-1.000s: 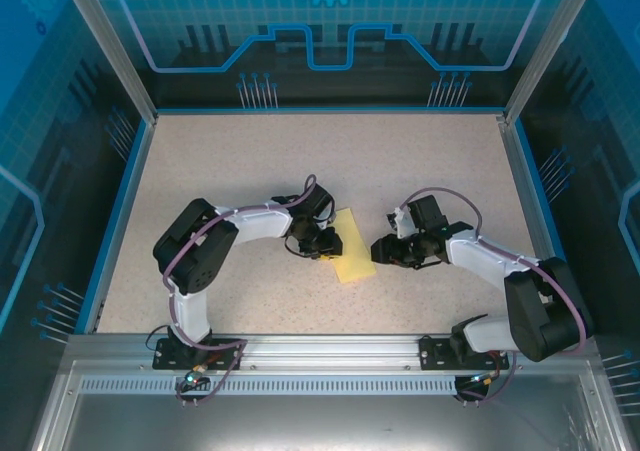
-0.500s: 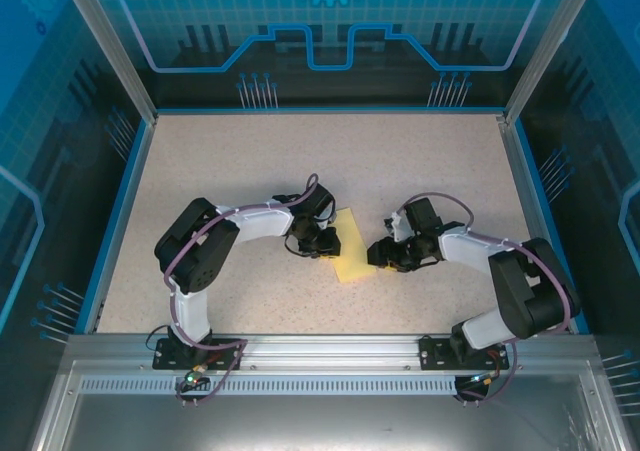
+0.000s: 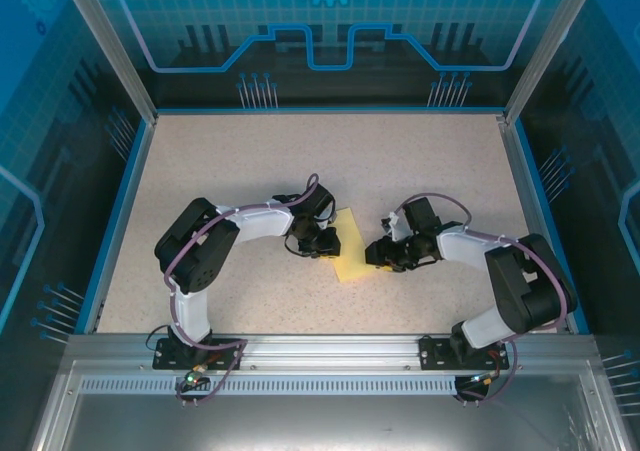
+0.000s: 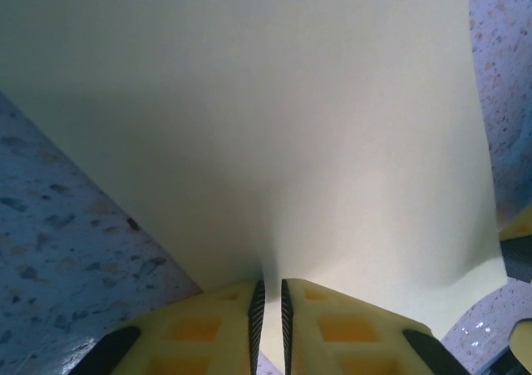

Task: Fold a paper plane with a square sheet of paper (pick it up from the middle)
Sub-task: Third fold the triangle at the center of the table.

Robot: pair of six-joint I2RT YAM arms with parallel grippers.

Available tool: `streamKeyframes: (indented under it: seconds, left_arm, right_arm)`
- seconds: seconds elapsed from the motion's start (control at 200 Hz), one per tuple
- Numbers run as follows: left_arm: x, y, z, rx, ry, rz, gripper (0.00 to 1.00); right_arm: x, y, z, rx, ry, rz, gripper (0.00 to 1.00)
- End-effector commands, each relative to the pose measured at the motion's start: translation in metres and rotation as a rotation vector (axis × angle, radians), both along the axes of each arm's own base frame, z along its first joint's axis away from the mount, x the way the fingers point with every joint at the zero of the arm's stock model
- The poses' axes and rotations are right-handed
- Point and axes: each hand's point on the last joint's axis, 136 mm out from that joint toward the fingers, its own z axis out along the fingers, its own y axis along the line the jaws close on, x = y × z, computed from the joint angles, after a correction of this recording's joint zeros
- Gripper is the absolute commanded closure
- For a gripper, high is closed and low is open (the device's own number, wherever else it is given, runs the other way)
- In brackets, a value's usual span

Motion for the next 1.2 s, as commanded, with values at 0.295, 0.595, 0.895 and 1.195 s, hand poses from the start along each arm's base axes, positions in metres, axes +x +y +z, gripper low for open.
streamKeyframes:
  seconds: [0.295, 0.595, 0.895, 1.195]
  left_arm:
    - [-0.001, 0.008, -0.012, 0.064, 0.005, -0.021, 0.82]
    - [0.002, 0.002, -0.003, 0.036, -0.004, -0.028, 0.82]
    - [0.005, -0.007, 0.011, -0.008, -0.017, -0.042, 0.82]
    - [0.019, 0.004, 0.027, 0.001, -0.052, -0.039, 0.82]
  right_arm:
    - [-0.002, 0.006, 0.026, 0.066, -0.017, -0.010, 0.77]
    - [0.005, 0.018, 0.031, 0.091, -0.025, 0.015, 0.90]
    - [0.013, 0.033, 0.035, 0.114, -0.034, 0.030, 0.92]
    - [0.018, 0.040, 0.034, 0.107, -0.033, 0.043, 0.92]
